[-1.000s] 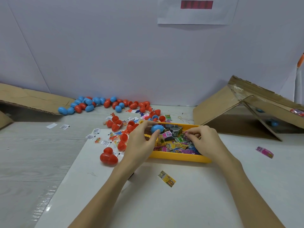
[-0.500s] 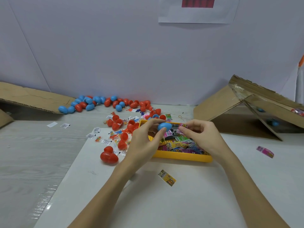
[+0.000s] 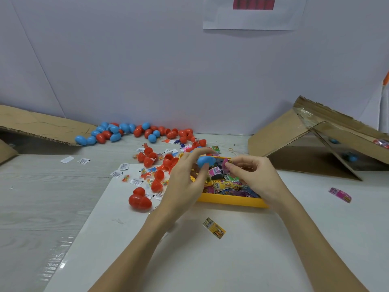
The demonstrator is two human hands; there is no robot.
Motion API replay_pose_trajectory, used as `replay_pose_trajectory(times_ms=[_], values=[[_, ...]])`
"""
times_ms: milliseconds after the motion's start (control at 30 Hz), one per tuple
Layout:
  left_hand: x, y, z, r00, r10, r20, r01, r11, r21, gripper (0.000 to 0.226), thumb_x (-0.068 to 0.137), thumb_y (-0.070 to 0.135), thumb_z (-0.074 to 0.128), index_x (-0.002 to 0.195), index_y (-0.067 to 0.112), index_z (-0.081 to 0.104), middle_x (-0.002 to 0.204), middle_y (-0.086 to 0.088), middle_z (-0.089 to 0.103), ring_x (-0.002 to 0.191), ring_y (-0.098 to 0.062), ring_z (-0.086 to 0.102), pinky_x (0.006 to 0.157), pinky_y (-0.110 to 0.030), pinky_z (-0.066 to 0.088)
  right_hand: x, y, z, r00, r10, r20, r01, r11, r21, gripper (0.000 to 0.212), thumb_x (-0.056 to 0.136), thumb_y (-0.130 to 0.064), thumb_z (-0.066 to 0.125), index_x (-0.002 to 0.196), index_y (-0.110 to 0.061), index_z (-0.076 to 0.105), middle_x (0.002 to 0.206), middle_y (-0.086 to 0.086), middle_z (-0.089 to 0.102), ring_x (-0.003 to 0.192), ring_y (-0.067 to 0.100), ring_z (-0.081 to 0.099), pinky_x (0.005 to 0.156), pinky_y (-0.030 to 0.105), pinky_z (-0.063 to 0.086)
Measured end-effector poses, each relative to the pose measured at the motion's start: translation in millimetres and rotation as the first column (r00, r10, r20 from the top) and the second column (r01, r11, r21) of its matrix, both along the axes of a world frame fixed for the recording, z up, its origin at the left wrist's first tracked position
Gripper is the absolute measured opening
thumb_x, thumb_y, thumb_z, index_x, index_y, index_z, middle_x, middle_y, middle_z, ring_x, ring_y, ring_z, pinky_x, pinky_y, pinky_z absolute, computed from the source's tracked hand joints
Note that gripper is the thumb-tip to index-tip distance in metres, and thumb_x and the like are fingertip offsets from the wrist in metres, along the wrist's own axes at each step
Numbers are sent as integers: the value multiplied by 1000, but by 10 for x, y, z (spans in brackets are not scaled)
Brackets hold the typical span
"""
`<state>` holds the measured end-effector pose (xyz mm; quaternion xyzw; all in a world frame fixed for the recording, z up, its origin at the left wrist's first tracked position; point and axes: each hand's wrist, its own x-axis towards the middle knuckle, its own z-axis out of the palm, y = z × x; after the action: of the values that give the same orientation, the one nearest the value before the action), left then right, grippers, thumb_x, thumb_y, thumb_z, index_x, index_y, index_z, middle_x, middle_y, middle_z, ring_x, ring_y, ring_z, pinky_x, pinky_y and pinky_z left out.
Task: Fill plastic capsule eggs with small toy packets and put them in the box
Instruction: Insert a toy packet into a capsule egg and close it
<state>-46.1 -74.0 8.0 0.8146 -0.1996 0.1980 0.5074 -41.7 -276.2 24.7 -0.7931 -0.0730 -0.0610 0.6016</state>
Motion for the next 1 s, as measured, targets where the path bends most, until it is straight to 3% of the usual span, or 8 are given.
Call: replay_pose_trajectory(times_ms=[100,167,267,433,533,667,867,1000], values=[[12,-2,-5,998,44,-34,-45,999,-9,21,101,15,57,100,29,72,107,1,55,97,-4,54,73,-13,47,-2,34,-21,1000,-6,-5,6,1000,16,13,89,-31,79,100,-23,80,88,-5,79,79,4,72,63,15,53],[2,-17,-23,997,51,-53,-50,999,9,10,99,29,63,97,30,73,106,4,53,99,-1,53,72,-11,44,-5,76,-32,1000,-2,-2,2,999,42,17,89,-30,79,103,-20,79,89,-3,79,82,7,73,65,18,55],[-23,-37,-34,998,28,-55,-25,998,51,21,91,51,69,100,33,72,108,6,52,98,-4,56,74,-13,45,-14,133,-48,999,34,-9,-33,996,87,19,90,-27,77,107,-17,77,91,0,80,85,12,75,68,20,57],[3,-14,-36,999,51,-10,-50,996,73,9,95,26,71,103,22,74,111,4,53,100,-6,57,75,-16,46,-15,180,-95,994,98,-44,-92,988,124,17,93,-25,76,108,-17,76,92,0,80,87,10,75,68,19,56],[-4,43,-39,994,80,80,-97,966,240,9,97,19,66,105,18,71,113,-2,49,92,-13,56,73,-25,50,-8,209,-113,992,51,112,-42,996,-79,27,91,-25,79,117,-29,71,105,-8,76,100,9,72,75,21,58],[-19,84,-39,981,58,184,-139,872,469,16,97,13,60,111,10,67,120,-11,46,95,-24,54,72,-40,54,-33,287,-188,889,140,436,100,870,-482,20,92,-18,78,111,-23,73,107,-9,69,100,7,63,85,23,52],[0,85,-59,977,62,202,-163,829,534,14,98,16,59,109,9,65,121,-11,45,94,-23,52,69,-38,54,-22,427,-276,875,113,471,242,740,-628,9,99,-19,68,106,-15,73,104,0,69,104,19,59,89,35,51],[18,80,-62,975,78,207,-162,887,431,17,102,25,58,114,16,66,118,-7,46,87,-20,55,69,-36,54,-23,438,-264,870,6,494,311,770,-557,8,99,-22,69,96,-16,73,95,-2,69,93,16,60,81,33,52]])
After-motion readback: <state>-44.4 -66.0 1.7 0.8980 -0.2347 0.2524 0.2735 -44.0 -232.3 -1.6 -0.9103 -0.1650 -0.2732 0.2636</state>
